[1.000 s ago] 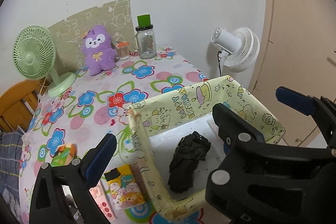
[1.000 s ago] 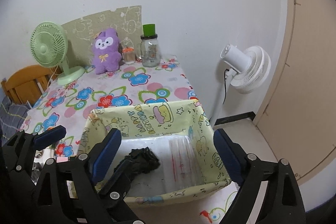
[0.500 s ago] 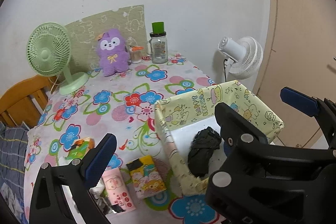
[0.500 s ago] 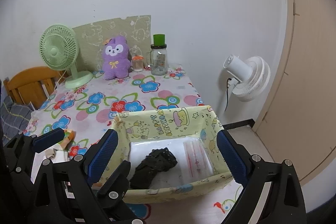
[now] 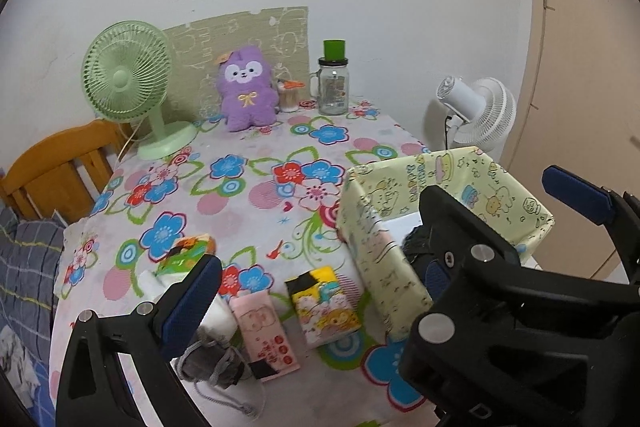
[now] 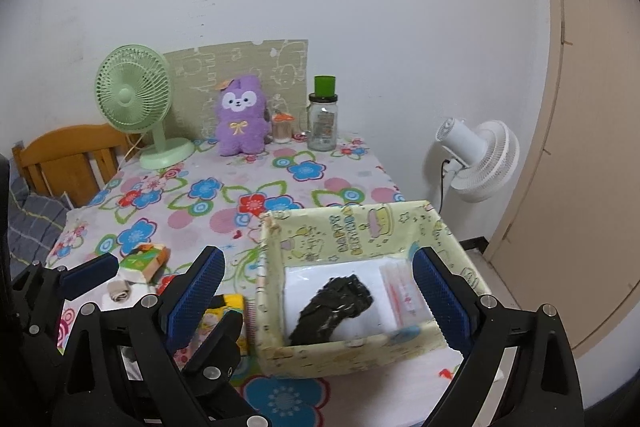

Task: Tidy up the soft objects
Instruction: 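Withdraw both grippers from the box toward the remaining table items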

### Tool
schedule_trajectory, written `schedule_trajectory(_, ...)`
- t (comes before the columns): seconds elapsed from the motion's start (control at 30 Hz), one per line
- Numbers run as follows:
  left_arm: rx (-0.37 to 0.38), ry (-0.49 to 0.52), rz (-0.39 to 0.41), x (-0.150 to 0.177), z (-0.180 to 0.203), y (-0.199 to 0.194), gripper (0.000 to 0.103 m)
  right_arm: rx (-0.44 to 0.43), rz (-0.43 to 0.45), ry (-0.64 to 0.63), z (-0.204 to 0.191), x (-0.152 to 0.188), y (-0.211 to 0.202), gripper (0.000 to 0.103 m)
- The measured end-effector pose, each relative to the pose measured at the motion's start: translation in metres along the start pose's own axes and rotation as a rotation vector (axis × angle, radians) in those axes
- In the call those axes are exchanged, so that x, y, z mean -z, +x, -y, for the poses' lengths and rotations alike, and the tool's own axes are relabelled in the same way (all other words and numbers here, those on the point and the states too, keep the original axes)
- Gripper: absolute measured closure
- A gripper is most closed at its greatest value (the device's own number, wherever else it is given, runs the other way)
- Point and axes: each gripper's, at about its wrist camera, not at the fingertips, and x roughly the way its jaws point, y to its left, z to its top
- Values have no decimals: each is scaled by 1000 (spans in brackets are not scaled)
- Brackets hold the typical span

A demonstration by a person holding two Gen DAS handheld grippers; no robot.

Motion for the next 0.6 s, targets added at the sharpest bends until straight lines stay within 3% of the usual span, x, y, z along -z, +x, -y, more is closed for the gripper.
schedule_trajectory(0.6,-32,-42,21,30,-40,-8,1,-54,-4,-8,-46,21,-1,6)
